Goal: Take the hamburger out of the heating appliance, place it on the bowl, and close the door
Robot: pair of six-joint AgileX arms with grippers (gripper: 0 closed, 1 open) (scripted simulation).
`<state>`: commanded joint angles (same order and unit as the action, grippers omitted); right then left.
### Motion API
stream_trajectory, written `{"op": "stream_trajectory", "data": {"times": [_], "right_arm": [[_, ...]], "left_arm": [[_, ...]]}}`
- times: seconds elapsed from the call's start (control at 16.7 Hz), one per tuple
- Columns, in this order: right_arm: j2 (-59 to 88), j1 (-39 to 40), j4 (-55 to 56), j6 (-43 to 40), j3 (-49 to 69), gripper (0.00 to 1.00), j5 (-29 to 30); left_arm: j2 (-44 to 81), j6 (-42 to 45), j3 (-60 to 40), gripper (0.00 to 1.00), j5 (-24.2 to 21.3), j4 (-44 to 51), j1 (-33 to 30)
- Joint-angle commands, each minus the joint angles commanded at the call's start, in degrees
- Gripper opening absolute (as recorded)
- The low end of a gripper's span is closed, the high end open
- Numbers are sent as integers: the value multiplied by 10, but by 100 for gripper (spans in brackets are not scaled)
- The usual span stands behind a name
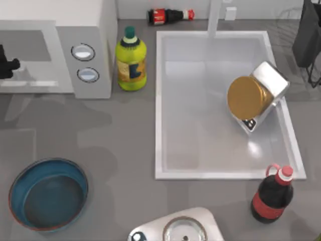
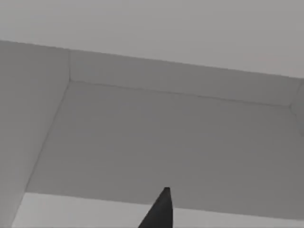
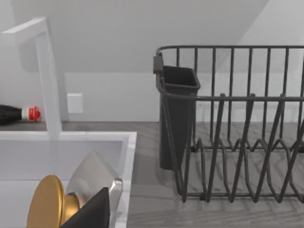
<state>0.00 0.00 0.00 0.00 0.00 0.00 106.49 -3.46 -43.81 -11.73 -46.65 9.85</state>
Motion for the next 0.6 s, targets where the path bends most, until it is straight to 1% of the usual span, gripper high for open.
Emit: {"op": "stream_trajectory", "data": {"times": [0.12, 0.3, 0.6], "right_arm": [[0, 0, 0, 0, 0, 100, 0], [0, 0, 0, 0, 0, 100, 0], [0, 0, 0, 0, 0, 100, 0]], "left_arm": [[-1, -68, -27, 0, 23, 65, -21], [0, -202, -79, 0, 69, 194, -63], [13, -484, -179, 0, 164, 463, -153]]}}
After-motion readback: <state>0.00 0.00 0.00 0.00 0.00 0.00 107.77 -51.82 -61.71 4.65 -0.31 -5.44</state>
